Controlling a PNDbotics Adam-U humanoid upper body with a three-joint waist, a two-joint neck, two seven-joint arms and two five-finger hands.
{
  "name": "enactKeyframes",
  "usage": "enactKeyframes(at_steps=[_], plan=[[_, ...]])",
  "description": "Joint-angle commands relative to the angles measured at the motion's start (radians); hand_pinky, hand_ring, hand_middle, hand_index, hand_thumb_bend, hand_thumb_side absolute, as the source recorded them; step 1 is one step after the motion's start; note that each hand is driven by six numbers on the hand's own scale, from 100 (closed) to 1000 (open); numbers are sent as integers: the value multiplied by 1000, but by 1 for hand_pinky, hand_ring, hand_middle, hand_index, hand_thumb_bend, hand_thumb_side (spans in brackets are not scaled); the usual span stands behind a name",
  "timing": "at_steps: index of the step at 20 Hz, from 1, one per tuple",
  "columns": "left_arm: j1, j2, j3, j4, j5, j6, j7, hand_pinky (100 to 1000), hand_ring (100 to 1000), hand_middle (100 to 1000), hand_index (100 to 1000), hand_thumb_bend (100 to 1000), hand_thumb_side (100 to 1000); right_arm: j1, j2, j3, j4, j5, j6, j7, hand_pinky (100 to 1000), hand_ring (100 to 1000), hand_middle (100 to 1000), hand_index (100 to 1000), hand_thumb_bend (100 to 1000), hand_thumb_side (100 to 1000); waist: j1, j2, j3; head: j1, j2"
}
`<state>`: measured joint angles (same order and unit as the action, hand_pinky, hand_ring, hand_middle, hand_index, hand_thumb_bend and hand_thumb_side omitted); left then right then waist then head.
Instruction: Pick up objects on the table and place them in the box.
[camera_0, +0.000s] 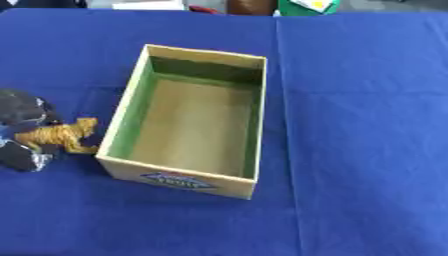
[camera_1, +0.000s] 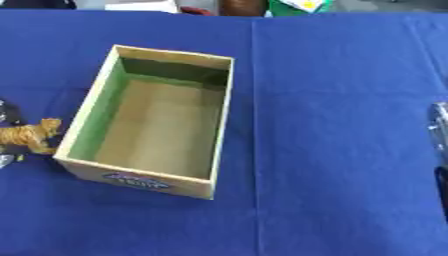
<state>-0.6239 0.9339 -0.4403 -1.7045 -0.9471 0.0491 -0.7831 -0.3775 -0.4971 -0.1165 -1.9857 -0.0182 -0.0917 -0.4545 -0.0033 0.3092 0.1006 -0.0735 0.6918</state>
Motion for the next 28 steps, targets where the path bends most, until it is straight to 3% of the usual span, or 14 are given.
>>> enactKeyframes(at_steps=[1, 2, 4, 5, 6, 13, 19, 23, 28], plan=[[-7, 44, 26, -26, -39, 28, 66, 319, 508, 572, 718, 100, 583, -7, -14, -7, -14, -5, -2, -2, 815, 678, 758, 854, 100, 995, 0, -18, -1, -1, -15], [-5, 45, 26, -30, -54, 35, 89, 314, 503, 566, 713, 100, 540, -7, -14, -7, -14, -6, -3, -3, 814, 678, 758, 854, 100, 993, 0, -18, -1, -1, -14], [-1, 46, 23, -32, -75, 43, 120, 314, 503, 566, 713, 100, 540, -6, -14, -7, -14, -6, -3, -3, 814, 678, 758, 854, 100, 993, -1, -18, -1, 0, -14], [-3, 46, 26, -33, -89, 48, 138, 227, 428, 472, 611, 100, 535, -6, -13, -7, -14, -7, -4, -4, 815, 678, 756, 856, 100, 995, 0, -18, -1, 0, -15], [-3, 47, 27, -34, -103, 53, 156, 221, 422, 462, 596, 100, 534, -6, -13, -7, -14, -7, -5, -4, 815, 678, 756, 856, 100, 996, 0, -18, -1, 0, -15], [-3, 67, 74, -67, -208, 72, 237, 206, 408, 456, 592, 100, 499, -3, -15, -10, -14, -7, -7, -7, 815, 679, 755, 855, 100, 999, 1, -19, 1, -4, -12], [-74, 64, 137, -164, -296, 73, 274, 212, 397, 458, 606, 100, 437, -1, -18, -11, -14, -5, -7, -10, 815, 680, 756, 855, 100, 999, 8, -24, 6, -4, -10], [-165, 9, 144, -198, -307, 57, 293, 206, 385, 450, 601, 100, 431, 0, -19, -12, -14, -5, -7, -11, 816, 681, 756, 855, 100, 999, 13, -30, 7, -2, -10], [-314, -144, 119, -195, -276, 41, 319, 186, 363, 422, 576, 100, 422, -3, -17, -9, -14, -7, -7, -9, 815, 682, 757, 855, 100, 999, 15, -37, 2, -3, -10]])
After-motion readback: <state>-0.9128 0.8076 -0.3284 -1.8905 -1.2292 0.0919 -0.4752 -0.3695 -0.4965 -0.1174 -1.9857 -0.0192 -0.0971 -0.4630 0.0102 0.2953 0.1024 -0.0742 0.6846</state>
